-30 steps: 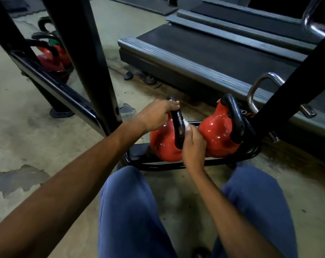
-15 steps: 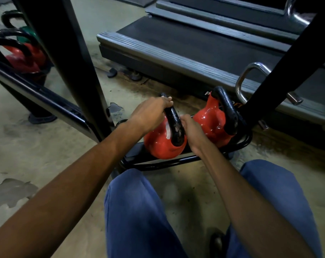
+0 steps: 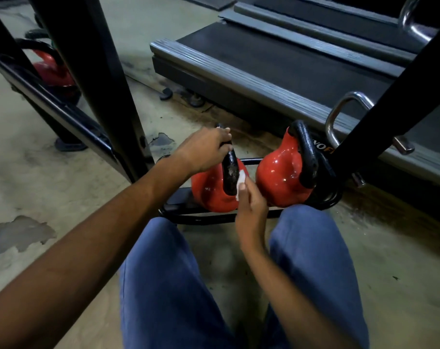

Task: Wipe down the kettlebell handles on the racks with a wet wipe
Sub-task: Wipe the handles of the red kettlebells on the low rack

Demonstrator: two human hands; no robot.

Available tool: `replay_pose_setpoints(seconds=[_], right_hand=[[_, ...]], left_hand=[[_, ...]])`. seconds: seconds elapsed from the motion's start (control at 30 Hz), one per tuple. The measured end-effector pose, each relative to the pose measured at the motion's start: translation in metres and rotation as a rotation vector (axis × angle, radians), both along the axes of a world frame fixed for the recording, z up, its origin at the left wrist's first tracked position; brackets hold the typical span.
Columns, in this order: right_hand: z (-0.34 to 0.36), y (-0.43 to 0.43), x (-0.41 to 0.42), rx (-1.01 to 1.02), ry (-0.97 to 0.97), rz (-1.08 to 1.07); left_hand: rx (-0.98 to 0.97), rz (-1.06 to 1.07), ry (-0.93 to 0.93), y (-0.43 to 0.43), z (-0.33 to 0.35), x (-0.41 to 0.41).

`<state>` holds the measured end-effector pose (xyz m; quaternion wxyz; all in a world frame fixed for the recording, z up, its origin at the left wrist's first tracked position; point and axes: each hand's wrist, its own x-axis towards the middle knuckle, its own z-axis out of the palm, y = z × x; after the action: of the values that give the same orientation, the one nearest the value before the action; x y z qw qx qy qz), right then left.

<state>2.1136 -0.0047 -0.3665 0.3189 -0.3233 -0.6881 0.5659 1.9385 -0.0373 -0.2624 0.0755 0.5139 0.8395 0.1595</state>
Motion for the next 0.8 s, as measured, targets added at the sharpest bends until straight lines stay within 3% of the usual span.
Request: replay_pose_setpoints(seconds=[0.13, 0.23, 0.4, 0.57, 0.8], right_hand=[[0.002, -0.013, -0.019, 0.081, 0.099, -0.143], [-0.001, -0.004, -0.024, 0.177, 0.109, -0.114], [-0.029, 0.016, -0.004, 0.705, 0.09, 0.075], [-0.007, 0.053, -0.025, 1.097, 0.081, 0.282], [-0.008, 0.128, -0.005, 2.103, 0.03, 0.749]], left_hand=[[-0.061, -0.025, 0.03, -0.001, 0.002, 0.004], [-0.067, -0.02, 0.024, 0.001, 0.002, 0.003], [-0.07, -0.014, 0.029, 0.002, 0.002, 0.001], [-0.058, -0.016, 0.037, 0.0, 0.004, 0.003], [-0.033, -0.015, -0.021, -0.003, 0.003, -0.001]])
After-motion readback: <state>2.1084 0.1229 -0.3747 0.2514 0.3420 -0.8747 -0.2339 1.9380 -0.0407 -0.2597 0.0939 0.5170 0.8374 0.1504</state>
